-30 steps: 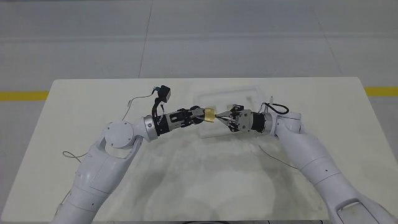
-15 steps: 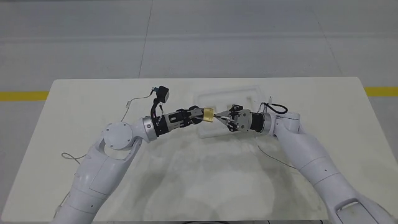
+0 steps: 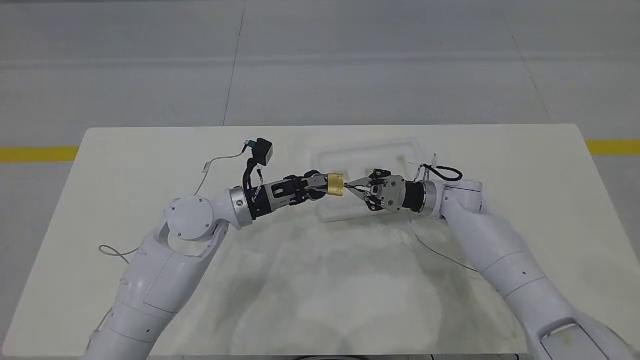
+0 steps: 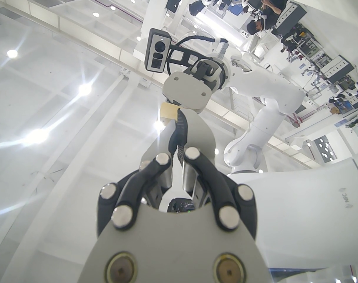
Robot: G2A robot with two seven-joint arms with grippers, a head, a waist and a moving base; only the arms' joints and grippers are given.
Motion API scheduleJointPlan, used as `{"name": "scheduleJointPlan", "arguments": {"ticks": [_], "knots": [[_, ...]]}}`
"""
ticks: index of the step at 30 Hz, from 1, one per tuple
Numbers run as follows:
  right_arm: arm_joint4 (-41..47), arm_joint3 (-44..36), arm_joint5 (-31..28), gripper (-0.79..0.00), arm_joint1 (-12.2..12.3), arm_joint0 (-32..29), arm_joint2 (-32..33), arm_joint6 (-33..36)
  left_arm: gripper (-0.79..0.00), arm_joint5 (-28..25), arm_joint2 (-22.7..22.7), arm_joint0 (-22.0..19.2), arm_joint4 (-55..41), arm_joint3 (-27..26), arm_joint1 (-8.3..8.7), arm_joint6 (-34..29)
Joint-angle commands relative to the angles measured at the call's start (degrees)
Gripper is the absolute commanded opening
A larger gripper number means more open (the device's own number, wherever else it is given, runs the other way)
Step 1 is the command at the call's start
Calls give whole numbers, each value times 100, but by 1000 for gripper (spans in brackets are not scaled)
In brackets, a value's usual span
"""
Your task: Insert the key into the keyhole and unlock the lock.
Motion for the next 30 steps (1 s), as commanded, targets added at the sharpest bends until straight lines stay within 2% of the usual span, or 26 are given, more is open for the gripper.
{"name": "scheduleJointPlan", "arguments": {"ticks": [1,15,30], "knots": [[0,-2,5,-785,0,2,1,1,-785,0,0,0,0,0,0,0],[0,-2,5,-785,0,2,1,1,-785,0,0,0,0,0,0,0],[271,-400,148,-785,50,-255,214,-430,-785,0,0,0,0,0,0,0]]}}
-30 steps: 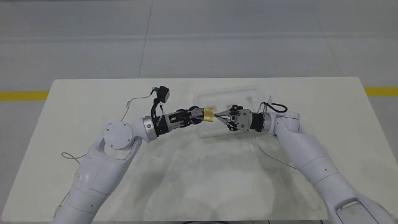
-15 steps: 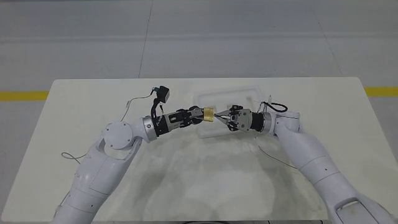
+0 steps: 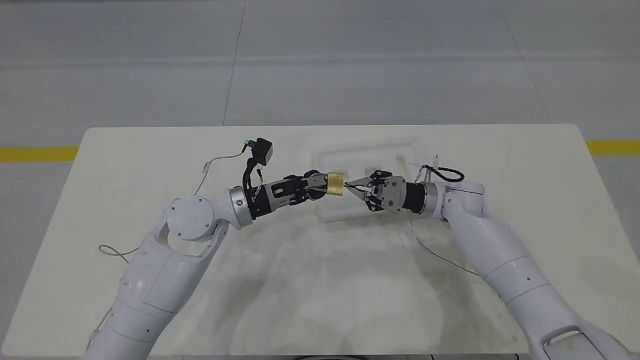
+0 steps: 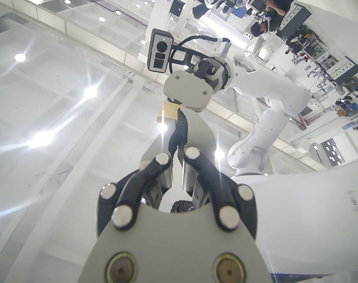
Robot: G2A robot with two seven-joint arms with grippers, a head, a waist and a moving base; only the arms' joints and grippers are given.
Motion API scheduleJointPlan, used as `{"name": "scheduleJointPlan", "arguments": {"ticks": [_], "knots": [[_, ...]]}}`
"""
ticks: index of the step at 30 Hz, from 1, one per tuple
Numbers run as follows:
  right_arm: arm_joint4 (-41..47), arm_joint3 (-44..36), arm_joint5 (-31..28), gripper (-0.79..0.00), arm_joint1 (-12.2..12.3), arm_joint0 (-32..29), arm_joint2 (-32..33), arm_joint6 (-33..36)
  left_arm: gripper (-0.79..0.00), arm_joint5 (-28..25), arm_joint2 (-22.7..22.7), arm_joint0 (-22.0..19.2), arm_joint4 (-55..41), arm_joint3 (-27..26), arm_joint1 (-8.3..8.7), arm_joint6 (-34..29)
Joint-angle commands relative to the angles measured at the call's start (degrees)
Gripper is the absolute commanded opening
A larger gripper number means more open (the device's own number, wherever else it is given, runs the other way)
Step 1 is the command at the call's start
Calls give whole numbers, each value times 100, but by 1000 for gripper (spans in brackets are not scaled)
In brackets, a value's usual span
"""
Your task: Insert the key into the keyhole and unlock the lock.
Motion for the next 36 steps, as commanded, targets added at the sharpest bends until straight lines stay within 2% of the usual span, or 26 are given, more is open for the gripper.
{"name": "scheduleJointPlan", "arguments": {"ticks": [1,20,36], "knots": [[75,-26,47,-785,-1,-10,10,16,-785,0,0,0,0,0,0,0],[649,164,653,-785,-54,51,-23,-347,-785,0,0,0,0,0,0,0],[980,173,836,-785,-18,82,-117,-530,-785,0,0,0,0,0,0,0]]}}
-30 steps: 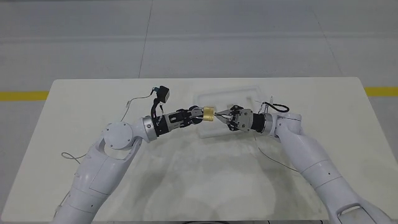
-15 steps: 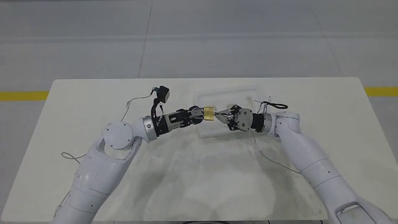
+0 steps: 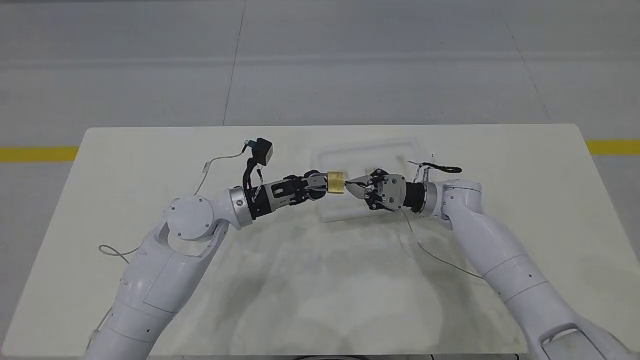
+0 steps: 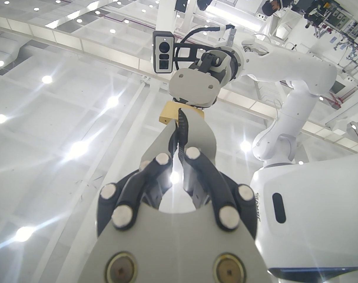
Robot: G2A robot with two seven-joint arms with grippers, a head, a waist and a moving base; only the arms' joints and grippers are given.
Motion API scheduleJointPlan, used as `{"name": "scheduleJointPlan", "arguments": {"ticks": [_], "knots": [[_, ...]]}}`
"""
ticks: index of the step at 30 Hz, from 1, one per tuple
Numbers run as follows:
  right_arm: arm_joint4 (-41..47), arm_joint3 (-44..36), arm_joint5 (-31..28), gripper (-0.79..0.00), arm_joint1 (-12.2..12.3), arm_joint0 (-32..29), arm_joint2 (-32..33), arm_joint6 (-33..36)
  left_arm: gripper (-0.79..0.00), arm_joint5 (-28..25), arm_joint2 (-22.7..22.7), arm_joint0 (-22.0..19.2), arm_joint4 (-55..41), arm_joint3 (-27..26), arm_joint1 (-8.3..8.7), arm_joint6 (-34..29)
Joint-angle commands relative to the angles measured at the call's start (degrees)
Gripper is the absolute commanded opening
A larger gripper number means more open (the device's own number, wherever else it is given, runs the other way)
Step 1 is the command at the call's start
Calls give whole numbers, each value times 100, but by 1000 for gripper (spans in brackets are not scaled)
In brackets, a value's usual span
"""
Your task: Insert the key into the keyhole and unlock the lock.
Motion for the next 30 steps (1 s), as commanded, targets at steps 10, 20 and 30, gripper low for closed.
{"name": "scheduleJointPlan", "arguments": {"ticks": [10,20,30], "knots": [[173,24,138,-785,35,49,-76,-138,-785,0,0,0,0,0,0,0],[208,31,183,-785,53,66,-118,-182,-785,0,0,0,0,0,0,0],[162,-23,118,-785,49,78,-124,-206,-785,-3,-36,56,78,-57,13,77]]}}
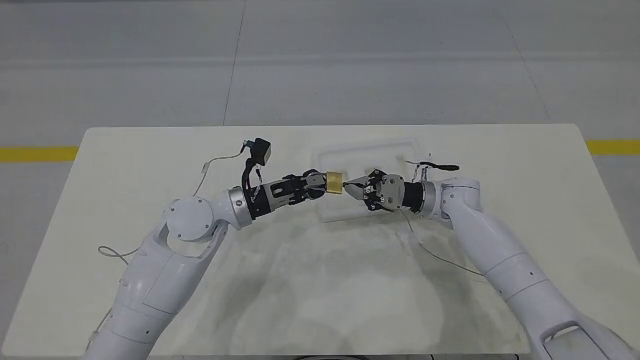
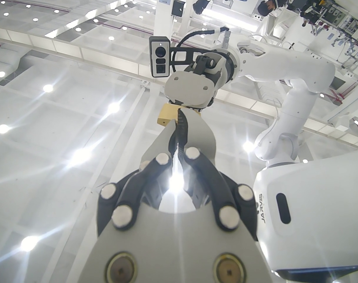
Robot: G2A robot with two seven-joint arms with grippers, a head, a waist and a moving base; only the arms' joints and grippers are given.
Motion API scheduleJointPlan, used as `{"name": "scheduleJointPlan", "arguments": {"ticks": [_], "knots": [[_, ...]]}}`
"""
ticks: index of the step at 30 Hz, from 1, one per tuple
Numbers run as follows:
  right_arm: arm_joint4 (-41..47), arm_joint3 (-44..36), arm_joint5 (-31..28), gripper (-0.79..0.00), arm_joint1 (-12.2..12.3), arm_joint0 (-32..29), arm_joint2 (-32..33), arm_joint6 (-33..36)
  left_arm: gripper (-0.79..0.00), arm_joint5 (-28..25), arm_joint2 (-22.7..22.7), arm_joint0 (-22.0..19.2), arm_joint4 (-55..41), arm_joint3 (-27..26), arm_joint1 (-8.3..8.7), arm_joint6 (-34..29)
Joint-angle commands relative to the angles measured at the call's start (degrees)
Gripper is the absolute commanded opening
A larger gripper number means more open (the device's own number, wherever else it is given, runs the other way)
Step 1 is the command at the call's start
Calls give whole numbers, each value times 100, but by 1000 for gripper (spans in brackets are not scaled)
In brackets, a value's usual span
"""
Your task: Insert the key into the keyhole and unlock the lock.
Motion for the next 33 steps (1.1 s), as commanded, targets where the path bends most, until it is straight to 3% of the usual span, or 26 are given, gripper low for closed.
{"name": "scheduleJointPlan", "arguments": {"ticks": [1,33], "knots": [[-16,-8,-11,-785,1,-3,9,3,-785,-3,-5,8,23,-15,5,-11],[322,61,412,-785,-38,-18,81,-390,-785,-134,16,-9,180,-57,44,-68]]}}
